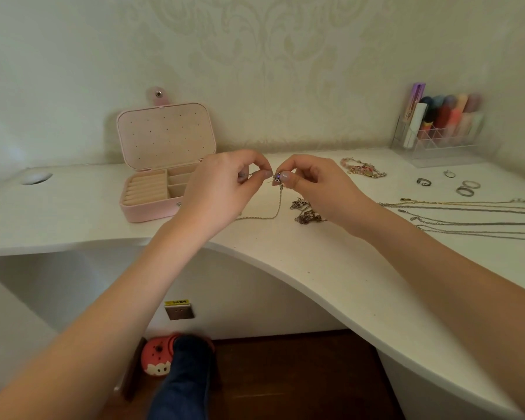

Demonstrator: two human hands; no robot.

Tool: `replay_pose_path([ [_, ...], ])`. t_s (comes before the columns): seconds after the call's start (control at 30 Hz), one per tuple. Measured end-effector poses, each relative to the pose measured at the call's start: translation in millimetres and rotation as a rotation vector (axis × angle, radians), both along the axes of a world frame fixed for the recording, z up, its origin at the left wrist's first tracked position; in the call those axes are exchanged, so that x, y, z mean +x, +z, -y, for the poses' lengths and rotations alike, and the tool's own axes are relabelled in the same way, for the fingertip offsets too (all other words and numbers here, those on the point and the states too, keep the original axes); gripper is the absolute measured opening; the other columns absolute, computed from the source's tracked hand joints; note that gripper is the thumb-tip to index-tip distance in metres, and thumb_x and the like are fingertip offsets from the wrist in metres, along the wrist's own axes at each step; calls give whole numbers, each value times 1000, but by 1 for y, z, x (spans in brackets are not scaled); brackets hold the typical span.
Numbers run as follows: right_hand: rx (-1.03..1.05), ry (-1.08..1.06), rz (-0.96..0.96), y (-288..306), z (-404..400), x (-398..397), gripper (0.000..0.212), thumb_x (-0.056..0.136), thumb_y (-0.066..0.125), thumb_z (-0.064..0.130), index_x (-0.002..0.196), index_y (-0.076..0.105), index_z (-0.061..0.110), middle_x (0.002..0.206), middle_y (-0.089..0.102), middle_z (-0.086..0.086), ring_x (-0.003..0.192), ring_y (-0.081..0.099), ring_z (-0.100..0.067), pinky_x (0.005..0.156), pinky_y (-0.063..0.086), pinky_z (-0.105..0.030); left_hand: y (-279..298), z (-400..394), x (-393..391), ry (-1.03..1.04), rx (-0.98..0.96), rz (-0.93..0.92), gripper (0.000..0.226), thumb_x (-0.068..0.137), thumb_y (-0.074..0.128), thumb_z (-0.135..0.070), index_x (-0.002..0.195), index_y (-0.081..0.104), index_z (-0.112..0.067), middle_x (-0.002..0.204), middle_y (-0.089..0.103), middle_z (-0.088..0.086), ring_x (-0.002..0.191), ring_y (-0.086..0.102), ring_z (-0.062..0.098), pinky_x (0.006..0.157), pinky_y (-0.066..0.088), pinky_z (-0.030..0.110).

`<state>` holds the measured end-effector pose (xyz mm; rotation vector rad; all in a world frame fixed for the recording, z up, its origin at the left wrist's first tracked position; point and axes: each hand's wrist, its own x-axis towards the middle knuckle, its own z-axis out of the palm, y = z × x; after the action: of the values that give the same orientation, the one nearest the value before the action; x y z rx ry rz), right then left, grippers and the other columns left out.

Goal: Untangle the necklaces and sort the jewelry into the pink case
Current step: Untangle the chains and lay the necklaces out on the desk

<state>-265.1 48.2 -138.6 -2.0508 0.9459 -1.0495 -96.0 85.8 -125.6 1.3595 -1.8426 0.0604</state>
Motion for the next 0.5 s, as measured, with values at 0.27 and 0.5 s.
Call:
replay_pose_path([
  [0.27, 30, -1, -28, 4, -3, -4, 14, 95, 55, 19, 90, 66, 12, 57, 29, 2, 45, 26, -5, 43, 23, -11, -1, 9, 1, -161, 167, -218, 14, 86, 65, -21, 73, 64, -25, 44, 28, -8, 44, 23, 8, 45, 18, 22],
  [0.5, 43, 41, -108, 6, -5, -5, 20, 96, 52, 23, 94, 65, 8, 65, 36, -10, 40, 27, -5, 39, 24, -9, -5, 10, 3, -169, 123, -172, 12, 87, 65, -22, 76, 63, -26, 45, 28, -8, 46, 27, 8, 47, 20, 21],
])
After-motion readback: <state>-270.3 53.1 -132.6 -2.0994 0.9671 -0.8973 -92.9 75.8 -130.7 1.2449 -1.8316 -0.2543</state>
